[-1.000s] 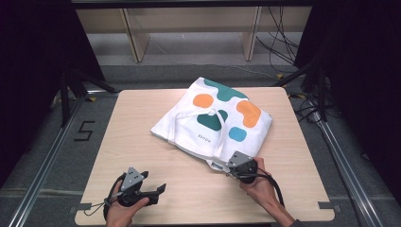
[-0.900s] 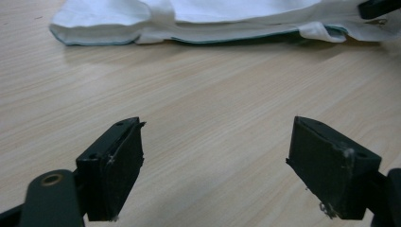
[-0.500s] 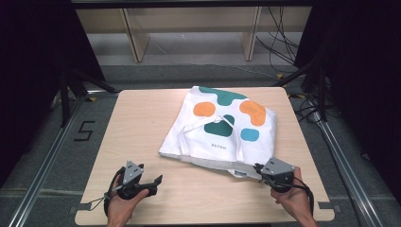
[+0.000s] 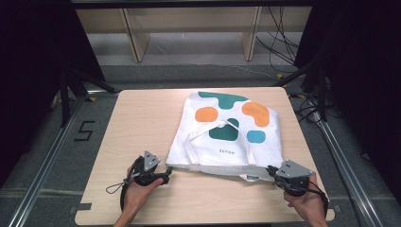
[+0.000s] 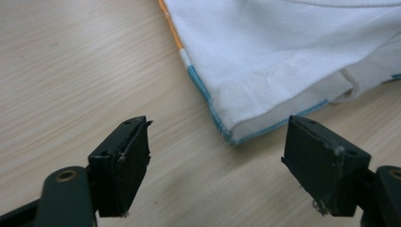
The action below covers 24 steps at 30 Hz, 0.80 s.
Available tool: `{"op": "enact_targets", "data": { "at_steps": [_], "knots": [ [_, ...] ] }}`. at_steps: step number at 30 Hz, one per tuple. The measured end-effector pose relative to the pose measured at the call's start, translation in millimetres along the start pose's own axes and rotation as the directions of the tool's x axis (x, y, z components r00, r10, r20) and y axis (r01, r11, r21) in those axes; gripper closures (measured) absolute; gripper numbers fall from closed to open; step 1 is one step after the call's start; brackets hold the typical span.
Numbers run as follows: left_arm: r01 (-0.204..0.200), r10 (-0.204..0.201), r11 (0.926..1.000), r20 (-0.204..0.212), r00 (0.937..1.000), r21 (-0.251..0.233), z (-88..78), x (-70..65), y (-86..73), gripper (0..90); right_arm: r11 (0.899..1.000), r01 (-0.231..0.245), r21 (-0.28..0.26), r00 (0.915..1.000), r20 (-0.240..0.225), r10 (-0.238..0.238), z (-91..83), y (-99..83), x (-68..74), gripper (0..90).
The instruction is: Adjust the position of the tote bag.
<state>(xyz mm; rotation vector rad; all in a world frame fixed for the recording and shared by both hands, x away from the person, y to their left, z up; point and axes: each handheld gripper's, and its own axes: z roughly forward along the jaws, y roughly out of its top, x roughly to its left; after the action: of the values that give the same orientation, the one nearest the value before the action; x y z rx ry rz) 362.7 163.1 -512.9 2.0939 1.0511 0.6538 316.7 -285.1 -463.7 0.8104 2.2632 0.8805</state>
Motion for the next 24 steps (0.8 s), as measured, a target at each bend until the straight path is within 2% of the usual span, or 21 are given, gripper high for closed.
{"op": "enact_targets", "data": {
  "at_steps": [2,5,6,9,10,11,12,13,14,15,17,18,19,20,21,22,23,24],
  "knots": [
    [-0.02,0.021,0.9997,-0.021,0.9996,0.016,10.5,-3.3,4.0,25.4,1.0,0.02,-0.004,0.9998,-0.003,-0.02,1.2,-0.2,-1.4,86.2],
    [-0.027,0.027,0.9996,-0.038,0.9989,0.008,15.1,-3.1,7.2,26.4,1.0,0.004,0.006,1.0,-0.004,-0.004,1.3,-0.3,-0.1,86.1],
    [-0.041,0.042,0.9991,-0.039,0.9984,0.006,19.1,-1.9,9.6,27.7,1.0,0.002,0.007,1.0,-0.01,-0.002,2.2,-0.4,-0.2,86.1],
    [-0.029,0.029,0.9995,-0.025,0.9993,0.009,23.2,-2.3,11.6,29.8,1.0,0.005,0.006,0.9999,-0.009,-0.005,2.3,-0.7,-0.8,86.0],
    [-0.023,0.023,0.9997,-0.015,0.9996,-0.002,24.7,-2.8,12.8,36.7,1.0,0.005,0.006,1.0,-0.007,-0.005,2.3,-0.5,-0.6,86.0],
    [-0.027,0.027,0.9995,-0.011,0.9996,-0.012,25.6,-3.6,14.2,36.7,1.0,0.005,0.006,1.0,-0.007,-0.005,2.3,-0.5,-0.6,86.0],
    [-0.057,0.055,0.9963,-0.034,0.9979,-0.064,29.7,-7.7,17.4,44.0,1.0,0.018,0.003,0.9998,-0.008,-0.018,3.3,-0.6,-1.1,86.0],
    [-0.057,0.055,0.9963,-0.034,0.9979,-0.064,29.7,-7.7,17.4,48.4,1.0,0.018,0.003,0.9998,-0.008,-0.018,3.3,-0.6,-1.1,86.0],
    [-0.11,0.108,0.9922,-0.04,0.9934,-0.058,29.7,-7.5,19.6,56.4,1.0,0.009,0.01,0.9999,-0.009,-0.009,3.6,-0.8,-0.5,85.9],
    [-0.128,0.124,0.9888,-0.05,0.991,-0.077,31.5,-9.8,21.1,56.4,1.0,0.009,0.01,0.9999,-0.009,-0.009,3.6,-0.8,-0.5,85.9],
    [-0.183,0.18,0.9813,-0.052,0.9823,-0.06,31.7,-9.7,23.9,66.9,1.0,0.009,0.012,0.9999,-0.01,-0.009,4.5,-1.2,-0.4,85.9],
    [-0.174,0.172,0.983,-0.049,0.9839,-0.058,31.6,-9.4,23.9,70.6,1.0,0.027,0.014,0.9996,-0.008,-0.026,5.3,-1.6,-1.5,85.8],
    [-0.173,0.172,0.9837,-0.036,0.9845,-0.047,30.4,-8.6,23.6,70.6,1.0,0.027,0.014,0.9996,-0.008,-0.026,5.3,-1.6,-1.5,85.8],
    [-0.193,0.192,0.9806,-0.035,0.9808,-0.034,27.4,-7.8,23.5,72.1,1.0,0.018,0.018,0.9998,-0.005,-0.018,5.3,-2.1,-1.5,85.7],
    [-0.185,0.184,0.9821,-0.025,0.9826,-0.036,25.0,-8.9,23.0,74.1,1.0,0.016,0.022,0.9999,-0.004,-0.016,5.4,-2.3,-1.5,85.6],
    [-0.22,0.219,0.975,-0.015,0.9755,-0.032,16.8,-12.3,21.8,77.3,0.999,0.033,0.026,0.9994,0.005,-0.033,5.9,-2.7,-1.8,85.5],
    [-0.22,0.219,0.975,-0.015,0.9755,-0.032,16.8,-12.3,21.8,77.8,0.999,0.033,0.026,0.9994,0.005,-0.033,5.9,-2.7,-1.8,85.5],
    [-0.237,0.237,0.9711,-0.007,0.9716,-0.03,12.6,-14.2,20.2,77.9,0.999,0.032,0.035,0.9995,0.002,-0.032,5.9,-4.0,-2.6,85.4]
  ]
}}
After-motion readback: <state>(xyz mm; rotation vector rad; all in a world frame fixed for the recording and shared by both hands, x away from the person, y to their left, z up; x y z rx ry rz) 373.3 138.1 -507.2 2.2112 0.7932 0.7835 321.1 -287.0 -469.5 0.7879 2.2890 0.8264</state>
